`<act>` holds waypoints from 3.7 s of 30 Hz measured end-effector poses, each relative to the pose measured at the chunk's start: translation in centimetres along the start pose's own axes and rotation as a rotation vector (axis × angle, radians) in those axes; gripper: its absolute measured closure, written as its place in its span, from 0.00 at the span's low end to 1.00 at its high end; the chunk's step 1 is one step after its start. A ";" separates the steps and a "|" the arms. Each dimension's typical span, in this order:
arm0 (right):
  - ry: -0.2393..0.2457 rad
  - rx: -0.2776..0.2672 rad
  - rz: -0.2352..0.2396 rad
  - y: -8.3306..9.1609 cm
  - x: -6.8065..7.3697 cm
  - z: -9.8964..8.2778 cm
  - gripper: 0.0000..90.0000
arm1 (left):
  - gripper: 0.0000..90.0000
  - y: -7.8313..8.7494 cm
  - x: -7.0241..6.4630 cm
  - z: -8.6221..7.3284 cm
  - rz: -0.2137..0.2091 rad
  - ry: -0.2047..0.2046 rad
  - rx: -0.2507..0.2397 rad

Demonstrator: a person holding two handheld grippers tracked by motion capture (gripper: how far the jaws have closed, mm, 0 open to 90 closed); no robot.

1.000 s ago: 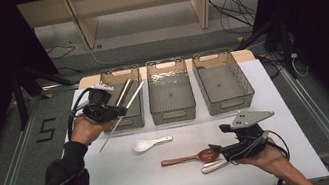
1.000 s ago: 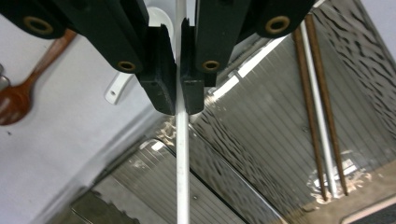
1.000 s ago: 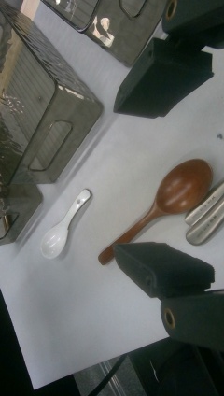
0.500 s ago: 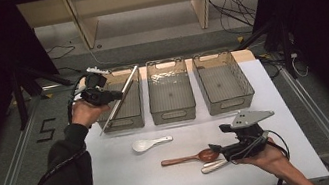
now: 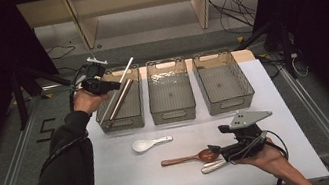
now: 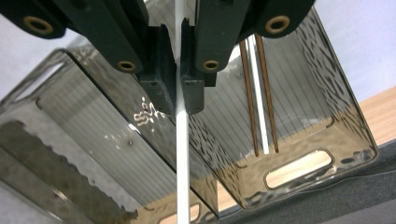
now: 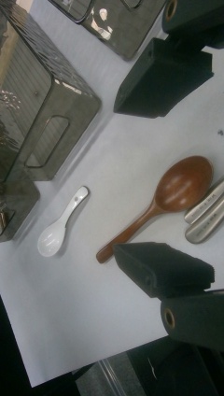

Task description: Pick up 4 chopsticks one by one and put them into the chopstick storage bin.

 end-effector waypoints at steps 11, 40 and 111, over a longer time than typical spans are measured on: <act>-0.002 0.001 0.001 0.0 -0.1 0.0 0.31 | 0.94 -0.8 1.0 0.5 0.036 -0.011 0.003; 0.000 0.005 0.003 0.0 0.0 -0.2 0.31 | 0.92 -3.0 2.9 0.2 0.099 0.005 0.007; -0.006 0.021 -0.009 0.1 -0.2 -0.5 0.31 | 0.20 2.5 -14.0 -10.9 -0.225 -0.150 -0.081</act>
Point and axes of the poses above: each handheld gripper's, and its own axes: y roughly backward along the jaws, z roughly out of its top, x roughly to its left, the point moved 9 cm from there along -y, roughly forward along the jaws, and after that the axes turned 5 degrees about x, right-handed, at the moved point
